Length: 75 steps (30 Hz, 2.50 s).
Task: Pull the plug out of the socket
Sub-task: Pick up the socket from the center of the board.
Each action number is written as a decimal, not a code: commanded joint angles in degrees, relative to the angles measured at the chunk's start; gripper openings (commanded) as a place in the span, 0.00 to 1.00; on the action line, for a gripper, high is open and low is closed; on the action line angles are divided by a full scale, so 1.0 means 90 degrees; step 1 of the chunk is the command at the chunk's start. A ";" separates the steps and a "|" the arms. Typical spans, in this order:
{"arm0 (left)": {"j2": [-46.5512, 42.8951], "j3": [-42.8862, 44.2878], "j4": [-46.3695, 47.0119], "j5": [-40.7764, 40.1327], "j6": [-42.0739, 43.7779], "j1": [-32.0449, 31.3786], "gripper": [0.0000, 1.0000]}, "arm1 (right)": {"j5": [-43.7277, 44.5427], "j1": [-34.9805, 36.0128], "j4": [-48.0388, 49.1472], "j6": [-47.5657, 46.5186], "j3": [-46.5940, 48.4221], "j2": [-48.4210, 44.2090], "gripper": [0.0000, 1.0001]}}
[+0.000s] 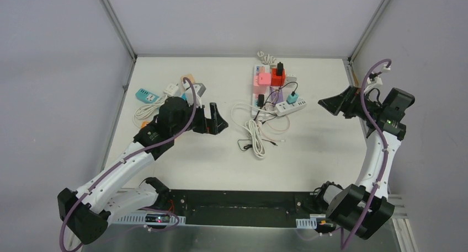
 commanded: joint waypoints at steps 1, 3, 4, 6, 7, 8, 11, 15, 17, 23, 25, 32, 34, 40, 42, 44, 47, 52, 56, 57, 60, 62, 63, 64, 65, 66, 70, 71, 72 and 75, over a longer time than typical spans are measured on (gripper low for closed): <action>0.0117 -0.0552 0.2725 0.0338 -0.1017 0.0078 0.99 | -0.0527 0.0158 0.0248 -0.0750 -0.0186 -0.0112 1.00; 0.0432 -0.0664 0.3801 0.0436 -0.1157 0.0078 0.99 | -0.0605 0.0268 0.0258 -0.0984 -0.0294 -0.0128 1.00; 0.0632 -0.0662 0.4232 0.0480 -0.1180 0.0078 0.99 | -0.0593 0.0317 0.0242 -0.1080 -0.0329 -0.0131 1.00; 0.1114 -0.0496 0.4841 0.0577 -0.1187 0.0078 0.99 | -0.0536 0.0399 0.0234 -0.1220 -0.0382 -0.0105 1.00; 0.1363 -0.0351 0.5102 0.0694 -0.1195 0.0083 0.99 | -0.0455 0.0431 0.0207 -0.1270 -0.0388 -0.0094 1.00; 0.1663 -0.0192 0.5367 0.0835 -0.1240 0.0079 0.99 | -0.0385 0.0479 0.0167 -0.1324 -0.0389 -0.0085 1.00; 0.2612 0.0254 0.6078 0.1443 -0.1567 0.0078 0.99 | -0.0218 0.0545 -0.0167 -0.1686 -0.0301 -0.0022 1.00; 0.3835 0.0636 0.7248 0.1988 -0.2374 0.0071 0.99 | -0.0069 0.0558 -0.0178 -0.1682 -0.0323 0.0070 1.00; 0.4190 0.0873 0.7320 0.2001 -0.2438 0.0068 0.99 | -0.0037 0.0558 0.0161 -0.1379 -0.0477 0.0115 1.00; 0.4257 0.1691 0.6433 0.1662 -0.1092 0.0176 0.99 | 0.0294 0.0552 0.2156 0.0447 -0.1269 0.0422 1.00; 0.4205 0.2047 0.6217 0.1556 -0.0823 0.0374 0.99 | 0.0469 0.0558 0.3057 0.1239 -0.1572 0.0658 1.00; 0.4403 0.3195 0.6585 0.1516 -0.1380 0.1220 0.99 | 0.0936 0.0731 0.5983 0.3587 -0.2470 0.1679 1.00; 0.4450 0.3311 0.6566 0.1666 -0.1211 0.1317 0.99 | 0.1231 0.0819 0.6632 0.4266 -0.2632 0.1962 1.00; 0.3999 0.2242 0.6378 0.1321 -0.0816 0.1685 0.99 | 0.1487 0.1304 0.7153 0.5308 -0.2437 0.3007 1.00; 0.3775 0.2031 0.6229 0.1298 -0.0777 0.1795 0.99 | 0.1533 0.1528 0.7349 0.5450 -0.2453 0.3212 1.00; 0.3573 0.1961 0.5975 0.1260 -0.0583 0.1805 0.99 | 0.1644 0.1631 0.7484 0.5516 -0.2530 0.3298 1.00; 0.3402 0.1834 0.6000 0.1245 -0.0536 0.1807 0.99 | 0.1793 0.1679 0.7661 0.5736 -0.2638 0.3415 1.00; 0.3517 0.1789 0.6213 0.1254 -0.0657 0.1811 0.99 | 0.1862 0.1760 0.8129 0.6204 -0.2722 0.3746 1.00; 0.3647 0.1863 0.6203 0.1262 -0.0705 0.1807 0.99 | 0.1759 0.1840 0.8398 0.6472 -0.2666 0.4066 1.00; 0.3659 0.1869 0.6211 0.1263 -0.0721 0.1807 0.99 | 0.1756 0.1854 0.8476 0.6520 -0.2669 0.4114 1.00; 0.3675 0.1864 0.6231 0.1254 -0.0733 0.1807 0.99 | 0.1747 0.1875 0.8774 0.6673 -0.2700 0.4267 1.00; 0.3693 0.1854 0.6268 0.1249 -0.0751 0.1805 0.99 | 0.1751 0.1909 0.9100 0.6810 -0.2741 0.4390 1.00; 0.3706 0.1859 0.6285 0.1258 -0.0775 0.1806 0.99 | 0.1760 0.1936 0.9261 0.6892 -0.2767 0.4458 1.00; 0.3722 0.1863 0.6298 0.1271 -0.0787 0.1806 0.99 | 0.1765 0.1957 0.9374 0.6959 -0.2778 0.4524 1.00; 0.3733 0.1869 0.6301 0.1273 -0.0787 0.1807 0.99 | 0.1765 0.1984 0.9470 0.7000 -0.2781 0.4584 1.00; 0.3738 0.1873 0.6301 0.1273 -0.0796 0.1807 0.99 | 0.1765 0.1998 0.9565 0.7052 -0.2781 0.4637 1.00; 0.3734 0.1857 0.6328 0.1271 -0.0807 0.1807 0.99 | 0.1793 0.2060 1.0082 0.7283 -0.2815 0.4774 1.00; 0.3746 0.1856 0.6338 0.1273 -0.0812 0.1807 0.99 | 0.1803 0.2070 1.0148 0.7302 -0.2827 0.4780 1.00; 0.3753 0.1856 0.6340 0.1273 -0.0821 0.1807 0.99 | 0.1812 0.2079 1.0157 0.7308 -0.2829 0.4781 1.00; 0.3768 0.1866 0.6364 0.1283 -0.0850 0.1807 0.99 | 0.1855 0.2091 1.0170 0.7276 -0.2848 0.4783 1.00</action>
